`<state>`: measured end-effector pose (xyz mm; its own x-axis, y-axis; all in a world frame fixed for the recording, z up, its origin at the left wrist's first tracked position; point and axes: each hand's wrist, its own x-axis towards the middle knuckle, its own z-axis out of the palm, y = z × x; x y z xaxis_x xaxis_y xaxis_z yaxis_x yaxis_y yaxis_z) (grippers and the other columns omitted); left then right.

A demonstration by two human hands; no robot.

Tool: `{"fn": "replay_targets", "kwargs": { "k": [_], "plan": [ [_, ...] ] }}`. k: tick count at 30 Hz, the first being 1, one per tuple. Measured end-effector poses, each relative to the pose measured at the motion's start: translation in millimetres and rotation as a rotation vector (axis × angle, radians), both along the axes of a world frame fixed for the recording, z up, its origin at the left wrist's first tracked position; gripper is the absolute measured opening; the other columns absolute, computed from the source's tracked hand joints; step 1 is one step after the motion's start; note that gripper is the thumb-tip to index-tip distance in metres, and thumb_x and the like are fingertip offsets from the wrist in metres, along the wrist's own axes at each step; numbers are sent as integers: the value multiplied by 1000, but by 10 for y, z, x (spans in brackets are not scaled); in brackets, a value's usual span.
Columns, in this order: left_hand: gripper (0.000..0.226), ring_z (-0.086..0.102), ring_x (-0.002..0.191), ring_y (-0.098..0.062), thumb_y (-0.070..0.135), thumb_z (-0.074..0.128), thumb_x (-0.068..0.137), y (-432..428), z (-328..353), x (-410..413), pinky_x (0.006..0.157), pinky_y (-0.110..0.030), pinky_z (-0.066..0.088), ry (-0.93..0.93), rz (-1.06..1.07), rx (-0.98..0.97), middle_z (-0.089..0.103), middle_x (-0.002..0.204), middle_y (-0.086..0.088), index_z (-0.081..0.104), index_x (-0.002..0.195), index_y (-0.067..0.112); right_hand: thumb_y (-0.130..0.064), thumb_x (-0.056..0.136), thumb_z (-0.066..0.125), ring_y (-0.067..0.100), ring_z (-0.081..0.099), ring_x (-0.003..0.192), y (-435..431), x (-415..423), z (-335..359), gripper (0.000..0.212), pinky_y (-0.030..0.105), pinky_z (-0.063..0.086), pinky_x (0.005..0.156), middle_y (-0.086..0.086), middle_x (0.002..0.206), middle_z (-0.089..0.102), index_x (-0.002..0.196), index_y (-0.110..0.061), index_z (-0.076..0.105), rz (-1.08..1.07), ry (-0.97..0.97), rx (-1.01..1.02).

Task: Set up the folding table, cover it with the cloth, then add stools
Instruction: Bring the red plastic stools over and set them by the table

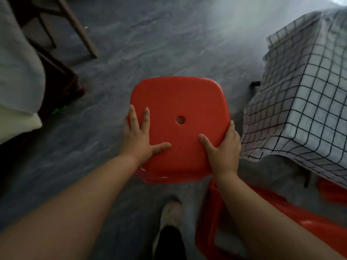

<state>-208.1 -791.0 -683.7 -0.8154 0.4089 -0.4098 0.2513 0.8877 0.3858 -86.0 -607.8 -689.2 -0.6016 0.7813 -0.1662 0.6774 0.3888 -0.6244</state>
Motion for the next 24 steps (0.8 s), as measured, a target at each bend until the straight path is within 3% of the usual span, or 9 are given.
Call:
{"fn": "replay_targets", "kwargs": {
  "k": [11,19,24],
  "plan": [
    [118,-18,141,-35,64,65,69,1714,132,-1876,113,-51,1,-59,-237,-14,-39,149,-5,-20,145,34,-71,73,56,31,29,133,1285,-1446,-16,106,51,34,104,10,150,26,150,-17,7,-228,-29,7],
    [119,-17,141,-35,68,63,66,2414,64,-2462,113,-51,4,-15,-294,-12,-37,150,-5,-19,146,33,-71,73,55,31,30,132,1963,-1978,-47,107,49,31,104,11,149,26,150,-16,7,-273,-58,13],
    [117,-16,142,-37,78,50,68,2519,148,-2526,114,-51,2,54,-384,-226,-33,151,-13,-22,145,27,-68,77,53,32,29,133,2087,-2069,96,105,48,33,103,11,151,23,150,-17,-2,-204,-235,-44]
  ]
}}
